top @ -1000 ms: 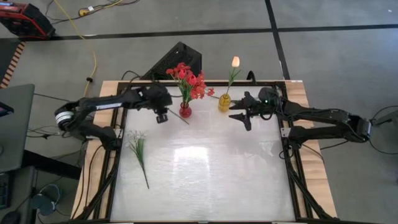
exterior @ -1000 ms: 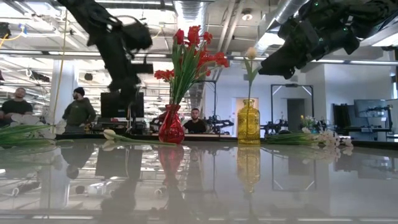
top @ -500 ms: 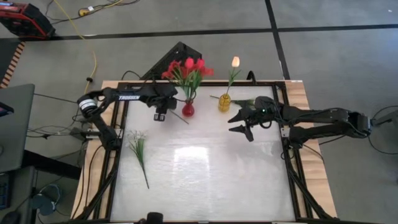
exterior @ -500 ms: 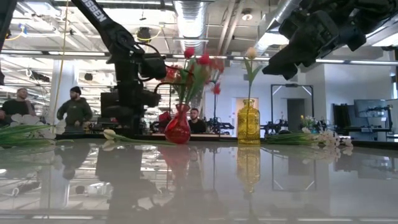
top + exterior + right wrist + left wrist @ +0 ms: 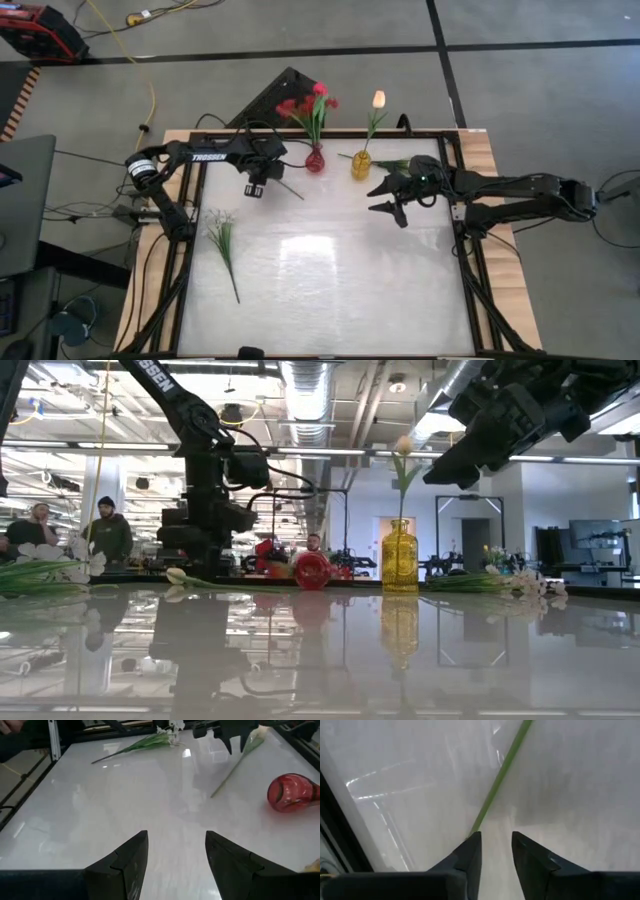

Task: Sort flowers into vase by color
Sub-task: Adjust the red vase

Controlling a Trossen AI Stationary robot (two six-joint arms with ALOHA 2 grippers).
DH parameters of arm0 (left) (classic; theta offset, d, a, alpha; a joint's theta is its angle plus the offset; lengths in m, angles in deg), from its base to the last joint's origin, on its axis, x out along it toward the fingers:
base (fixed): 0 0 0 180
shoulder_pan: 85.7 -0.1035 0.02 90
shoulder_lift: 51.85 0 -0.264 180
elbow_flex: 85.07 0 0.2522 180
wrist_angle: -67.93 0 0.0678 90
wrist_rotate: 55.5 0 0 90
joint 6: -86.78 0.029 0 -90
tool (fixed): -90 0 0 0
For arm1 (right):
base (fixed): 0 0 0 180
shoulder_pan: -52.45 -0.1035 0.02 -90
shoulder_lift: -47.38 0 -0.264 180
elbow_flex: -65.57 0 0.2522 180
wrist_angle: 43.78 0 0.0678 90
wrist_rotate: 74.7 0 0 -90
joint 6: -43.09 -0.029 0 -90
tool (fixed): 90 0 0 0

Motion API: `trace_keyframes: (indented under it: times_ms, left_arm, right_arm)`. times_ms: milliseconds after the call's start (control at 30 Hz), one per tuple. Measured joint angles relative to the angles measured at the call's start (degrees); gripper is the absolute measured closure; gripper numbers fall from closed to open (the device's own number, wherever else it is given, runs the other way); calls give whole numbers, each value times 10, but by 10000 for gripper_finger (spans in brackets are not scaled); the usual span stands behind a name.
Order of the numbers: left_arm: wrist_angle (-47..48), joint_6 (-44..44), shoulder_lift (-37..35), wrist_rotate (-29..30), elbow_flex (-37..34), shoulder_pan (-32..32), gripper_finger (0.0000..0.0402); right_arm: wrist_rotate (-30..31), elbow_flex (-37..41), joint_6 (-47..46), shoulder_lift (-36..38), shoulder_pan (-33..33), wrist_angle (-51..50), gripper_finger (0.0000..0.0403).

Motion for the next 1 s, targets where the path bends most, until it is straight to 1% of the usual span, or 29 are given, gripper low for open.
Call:
trace_keyframes:
  times_ms: [67, 200, 267, 367, 533, 633, 700, 767, 833, 900, 967, 1000]
  left_arm:
    - [-1, -4, 0, -12, 0, -1, 321]
    - [-23, -8, 0, -37, 0, -13, 345]
    - [-25, -1, 0, -41, 0, -24, 355]
    - [-39, 0, 0, -46, 0, -39, 366]
    - [-56, -4, 0, -90, 0, -54, 377]
    - [-84, -41, 0, -114, 0, -59, 382]
    - [-115, -104, -2, -139, 0, -66, 386]
    - [-160, -219, -4, -172, 4, -78, 390]
    - [-200, -342, -4, -227, 21, -99, 394]
    - [-244, -442, -4, -279, 41, -124, 395]
    - [-269, -548, -1, -274, 69, -143, 393]
    - [-273, -585, 8, -271, 87, -150, 387]
  right_arm:
    - [4, 0, 1, 0, 0, 1, 179]
    - [44, 0, 1, 0, 3, 10, 179]
    - [59, 0, -15, 0, 5, 11, 179]
    - [63, 0, -49, 0, 8, 9, 179]
    - [62, 0, -67, 0, 7, -1, 179]
    - [62, 0, -67, 0, 7, -1, 179]
    - [63, 0, -68, 0, 7, 0, 179]
    - [63, 0, -73, 0, 7, -1, 179]
    - [63, 0, -78, 0, 7, -1, 179]
    - [63, 0, -78, 0, 7, -3, 179]
    - [62, 0, -79, 0, 7, -9, 179]
    - [62, 0, -78, 0, 7, -14, 179]
